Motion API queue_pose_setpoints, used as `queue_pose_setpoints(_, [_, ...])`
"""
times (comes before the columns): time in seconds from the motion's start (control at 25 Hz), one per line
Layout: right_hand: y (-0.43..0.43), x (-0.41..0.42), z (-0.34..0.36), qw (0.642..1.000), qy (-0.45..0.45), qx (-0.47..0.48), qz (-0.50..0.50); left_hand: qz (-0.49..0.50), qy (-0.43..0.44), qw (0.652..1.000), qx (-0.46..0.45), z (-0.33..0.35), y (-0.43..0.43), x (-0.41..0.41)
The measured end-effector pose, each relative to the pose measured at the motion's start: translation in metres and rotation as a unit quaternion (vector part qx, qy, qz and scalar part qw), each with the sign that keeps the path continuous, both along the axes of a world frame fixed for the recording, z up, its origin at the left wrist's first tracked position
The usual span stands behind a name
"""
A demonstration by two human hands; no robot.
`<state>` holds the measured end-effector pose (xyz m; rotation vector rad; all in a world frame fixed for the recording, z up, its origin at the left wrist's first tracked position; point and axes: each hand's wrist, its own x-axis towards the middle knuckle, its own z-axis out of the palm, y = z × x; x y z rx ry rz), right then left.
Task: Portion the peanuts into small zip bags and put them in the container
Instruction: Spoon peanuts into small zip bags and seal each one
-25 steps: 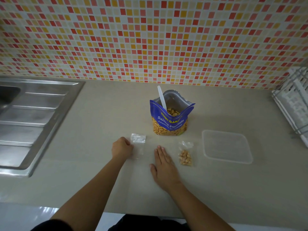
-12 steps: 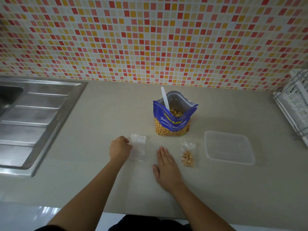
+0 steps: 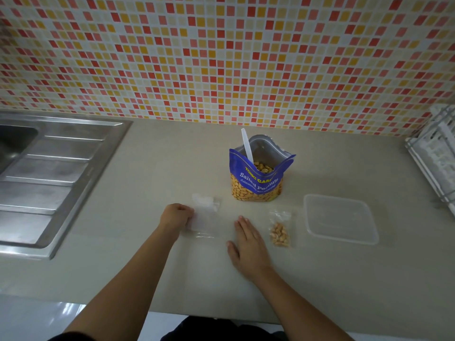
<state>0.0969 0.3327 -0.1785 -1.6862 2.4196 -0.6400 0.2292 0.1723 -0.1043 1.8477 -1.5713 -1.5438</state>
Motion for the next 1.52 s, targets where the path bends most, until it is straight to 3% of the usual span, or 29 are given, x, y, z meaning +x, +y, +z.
queue_pose_setpoints(0.16, [-0.026, 0.002, 0.029, 0.964, -0.232, -0.069, -0.110, 0.004, 0.068, 0.998, 0.001, 0.007, 0.005, -0.001])
queue_pose_setpoints(0.36, [-0.058, 0.007, 0.043, 0.841, -0.503, -0.034, -0.196, -0.029, 0.108, 0.993, 0.037, 0.011, 0.008, 0.001])
queue_pose_setpoints(0.52, [-0.059, 0.002, 0.041, 0.845, -0.493, -0.021, -0.204, -0.005, 0.127, 0.990, 0.063, 0.004, 0.007, 0.005])
queue_pose_setpoints(0.6, [-0.054, -0.005, 0.040, 0.853, -0.476, -0.035, -0.212, -0.002, 0.094, 0.995, 0.029, -0.002, 0.008, 0.005])
queue_pose_setpoints(0.76, [-0.046, -0.013, 0.040, 0.856, -0.467, -0.031, -0.221, -0.061, -0.054, 0.988, -0.128, -0.013, 0.011, 0.004])
queue_pose_setpoints(0.92, [-0.038, -0.015, 0.046, 0.860, -0.461, -0.035, -0.219, -0.170, -0.263, 0.910, -0.272, -0.016, 0.017, 0.005])
queue_pose_setpoints(0.96, [-0.037, -0.016, 0.047, 0.856, -0.469, -0.036, -0.214, -0.168, -0.255, 0.901, -0.306, -0.012, 0.016, 0.003])
queue_pose_setpoints(1.04, [-0.035, -0.017, 0.049, 0.843, -0.499, -0.039, -0.197, -0.136, -0.128, 0.935, -0.300, 0.002, 0.011, -0.004])
queue_pose_setpoints(1.12, [-0.035, -0.017, 0.049, 0.836, -0.517, -0.033, -0.181, -0.159, -0.001, 0.972, -0.174, 0.017, 0.004, -0.014])
queue_pose_setpoints(1.2, [-0.036, -0.016, 0.053, 0.827, -0.535, -0.034, -0.168, -0.217, 0.085, 0.971, -0.045, 0.023, 0.002, -0.021])
queue_pose_setpoints(1.32, [-0.036, -0.016, 0.060, 0.810, -0.562, -0.052, -0.160, -0.249, 0.124, 0.960, -0.003, 0.020, 0.004, -0.022])
queue_pose_setpoints(1.4, [-0.034, -0.019, 0.063, 0.803, -0.572, -0.063, -0.158, -0.218, 0.137, 0.966, -0.011, 0.019, 0.005, -0.022])
queue_pose_setpoints(1.52, [-0.033, -0.025, 0.068, 0.797, -0.577, -0.073, -0.164, -0.166, 0.213, 0.961, 0.063, 0.021, 0.009, -0.022])
